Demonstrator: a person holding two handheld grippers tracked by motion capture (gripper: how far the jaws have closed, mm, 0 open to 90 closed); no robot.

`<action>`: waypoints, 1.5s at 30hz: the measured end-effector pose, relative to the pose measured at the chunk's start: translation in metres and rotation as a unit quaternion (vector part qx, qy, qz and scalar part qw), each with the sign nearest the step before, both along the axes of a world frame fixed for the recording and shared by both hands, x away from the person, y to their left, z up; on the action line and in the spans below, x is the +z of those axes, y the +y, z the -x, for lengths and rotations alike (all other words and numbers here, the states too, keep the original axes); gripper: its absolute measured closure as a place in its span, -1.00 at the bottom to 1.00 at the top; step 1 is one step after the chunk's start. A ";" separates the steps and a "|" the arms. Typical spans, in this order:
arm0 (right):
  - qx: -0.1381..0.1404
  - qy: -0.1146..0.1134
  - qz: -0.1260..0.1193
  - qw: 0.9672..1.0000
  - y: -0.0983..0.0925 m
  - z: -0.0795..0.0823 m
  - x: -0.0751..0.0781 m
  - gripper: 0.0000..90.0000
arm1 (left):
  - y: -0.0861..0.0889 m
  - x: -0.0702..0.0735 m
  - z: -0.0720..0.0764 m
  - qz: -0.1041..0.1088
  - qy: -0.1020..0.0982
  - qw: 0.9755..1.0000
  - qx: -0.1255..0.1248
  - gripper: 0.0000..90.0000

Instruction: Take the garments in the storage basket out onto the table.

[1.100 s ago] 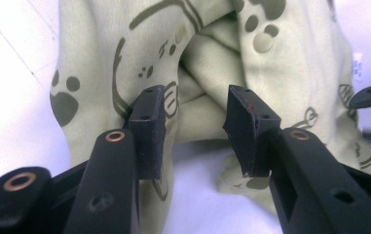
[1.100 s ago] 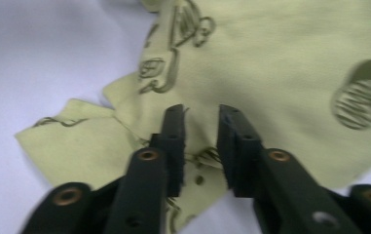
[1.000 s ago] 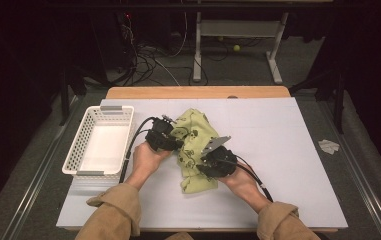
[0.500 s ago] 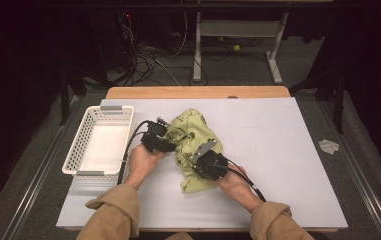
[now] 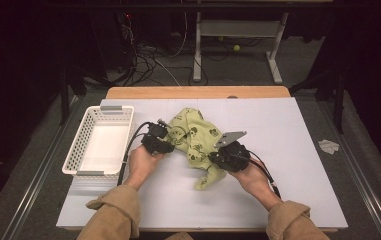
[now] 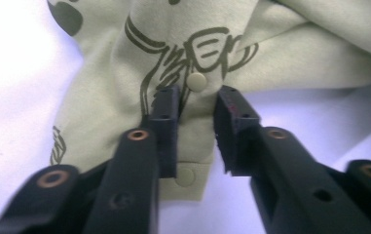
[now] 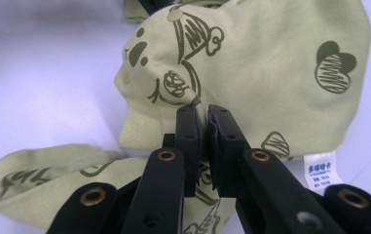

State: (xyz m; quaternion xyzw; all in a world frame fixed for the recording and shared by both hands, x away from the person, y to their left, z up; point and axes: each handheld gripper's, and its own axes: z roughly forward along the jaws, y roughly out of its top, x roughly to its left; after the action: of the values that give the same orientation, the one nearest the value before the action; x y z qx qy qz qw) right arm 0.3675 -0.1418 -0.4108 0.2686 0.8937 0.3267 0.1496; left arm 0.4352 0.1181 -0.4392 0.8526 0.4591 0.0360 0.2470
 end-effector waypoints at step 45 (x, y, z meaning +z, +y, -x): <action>-0.023 0.039 0.028 0.999 0.003 -0.007 -0.026 0.48 | -0.033 0.024 0.051 0.066 -0.013 0.994 -0.085 0.19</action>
State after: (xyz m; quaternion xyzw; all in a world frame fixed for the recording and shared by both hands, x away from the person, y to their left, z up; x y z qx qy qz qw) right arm 0.3743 -0.1385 -0.4366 0.2970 0.9015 0.2871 0.1293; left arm 0.3845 0.0848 -0.4147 0.8697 0.3834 -0.0045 0.3107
